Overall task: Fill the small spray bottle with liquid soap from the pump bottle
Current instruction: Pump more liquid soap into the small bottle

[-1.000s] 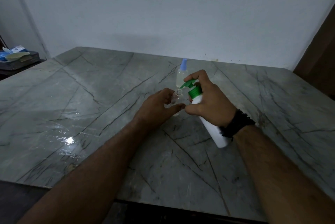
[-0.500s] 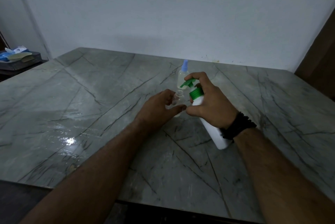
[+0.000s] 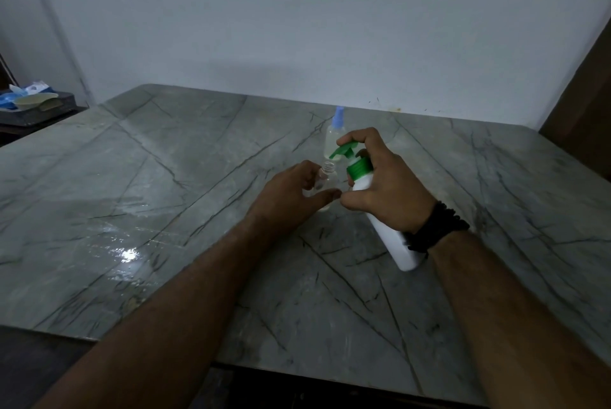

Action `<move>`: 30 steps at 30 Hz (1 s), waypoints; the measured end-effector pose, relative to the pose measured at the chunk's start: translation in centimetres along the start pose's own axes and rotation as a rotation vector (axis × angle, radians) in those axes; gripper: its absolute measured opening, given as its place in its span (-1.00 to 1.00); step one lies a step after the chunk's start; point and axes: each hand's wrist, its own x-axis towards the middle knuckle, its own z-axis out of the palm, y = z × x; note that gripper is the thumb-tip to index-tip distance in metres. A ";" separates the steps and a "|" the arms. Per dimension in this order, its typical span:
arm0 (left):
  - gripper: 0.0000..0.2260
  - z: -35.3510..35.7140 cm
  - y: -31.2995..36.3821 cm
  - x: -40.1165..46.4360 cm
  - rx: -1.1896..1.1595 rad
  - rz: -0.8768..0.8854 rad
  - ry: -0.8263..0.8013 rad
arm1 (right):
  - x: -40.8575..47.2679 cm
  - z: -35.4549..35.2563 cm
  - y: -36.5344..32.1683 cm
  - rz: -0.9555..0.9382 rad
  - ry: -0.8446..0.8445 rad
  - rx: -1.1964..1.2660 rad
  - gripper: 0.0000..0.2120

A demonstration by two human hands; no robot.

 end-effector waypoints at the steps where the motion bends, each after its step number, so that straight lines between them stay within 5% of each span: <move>1: -0.64 0.0 0.0 0.0 0.002 -0.003 0.001 | 0.0 0.0 0.0 0.005 -0.001 0.004 -0.34; 30: -0.71 -0.1 -0.2 0.0 0.012 0.009 0.002 | 0.0 0.1 -0.2 0.004 0.004 -0.011 -0.30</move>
